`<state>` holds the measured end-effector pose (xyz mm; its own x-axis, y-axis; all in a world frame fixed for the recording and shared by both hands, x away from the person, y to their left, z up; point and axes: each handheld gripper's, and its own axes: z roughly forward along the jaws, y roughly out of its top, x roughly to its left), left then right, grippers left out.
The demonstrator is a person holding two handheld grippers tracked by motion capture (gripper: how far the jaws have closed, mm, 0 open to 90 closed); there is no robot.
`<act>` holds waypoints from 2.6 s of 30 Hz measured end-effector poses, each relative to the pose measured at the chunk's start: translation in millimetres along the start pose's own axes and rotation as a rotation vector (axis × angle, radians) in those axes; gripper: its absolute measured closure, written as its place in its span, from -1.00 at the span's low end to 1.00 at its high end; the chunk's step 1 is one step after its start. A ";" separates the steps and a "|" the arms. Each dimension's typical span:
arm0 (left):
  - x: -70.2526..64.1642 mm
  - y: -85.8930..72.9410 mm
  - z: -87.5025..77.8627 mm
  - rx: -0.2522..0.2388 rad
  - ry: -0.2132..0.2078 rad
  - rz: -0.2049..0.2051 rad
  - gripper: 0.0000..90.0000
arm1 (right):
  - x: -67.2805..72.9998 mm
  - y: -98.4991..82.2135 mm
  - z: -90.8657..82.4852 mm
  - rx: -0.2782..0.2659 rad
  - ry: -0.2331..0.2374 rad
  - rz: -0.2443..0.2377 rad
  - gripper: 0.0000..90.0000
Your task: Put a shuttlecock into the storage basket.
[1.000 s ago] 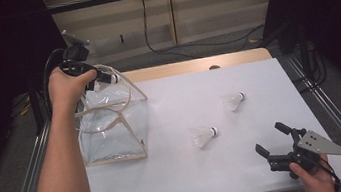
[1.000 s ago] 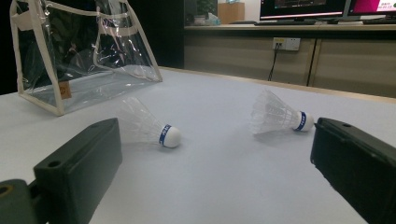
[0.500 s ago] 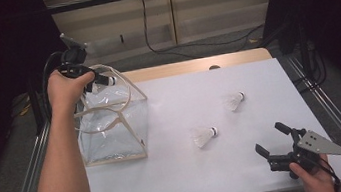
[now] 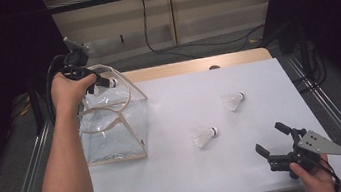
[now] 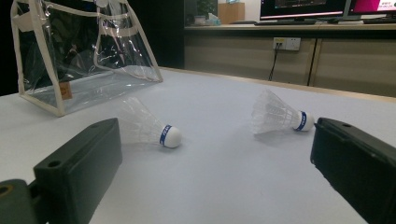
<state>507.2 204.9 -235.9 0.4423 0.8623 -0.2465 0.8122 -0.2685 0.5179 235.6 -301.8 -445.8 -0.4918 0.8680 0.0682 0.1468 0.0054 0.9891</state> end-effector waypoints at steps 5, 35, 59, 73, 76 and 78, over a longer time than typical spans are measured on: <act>2.4 -1.6 3.1 0.006 0.003 -0.003 0.99 | -0.1 0.0 0.0 0.001 0.000 -0.001 -0.96; 10.8 -1.8 17.5 0.008 0.039 -0.030 0.98 | 0.2 -0.2 -0.2 0.000 0.004 -0.001 -0.96; 11.7 -2.9 19.6 -0.020 0.050 -0.045 0.62 | 0.5 -0.3 -0.6 0.002 0.006 0.003 -0.96; -0.1 -4.6 3.7 -0.054 -0.036 -0.032 0.38 | 0.4 -0.2 -0.6 -0.001 0.003 0.000 -0.96; -4.2 -4.3 0.1 -0.070 -0.057 -0.027 0.31 | 0.3 -0.2 -0.7 0.001 0.004 0.001 -0.95; -7.2 -4.0 -1.5 -0.071 -0.067 -0.019 0.27 | 0.5 -0.3 -0.4 0.000 0.004 0.001 -0.96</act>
<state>500.2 200.4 -234.9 0.4531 0.8358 -0.3100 0.7928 -0.2188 0.5689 235.0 -301.6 -446.0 -0.4951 0.8661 0.0696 0.1468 0.0044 0.9892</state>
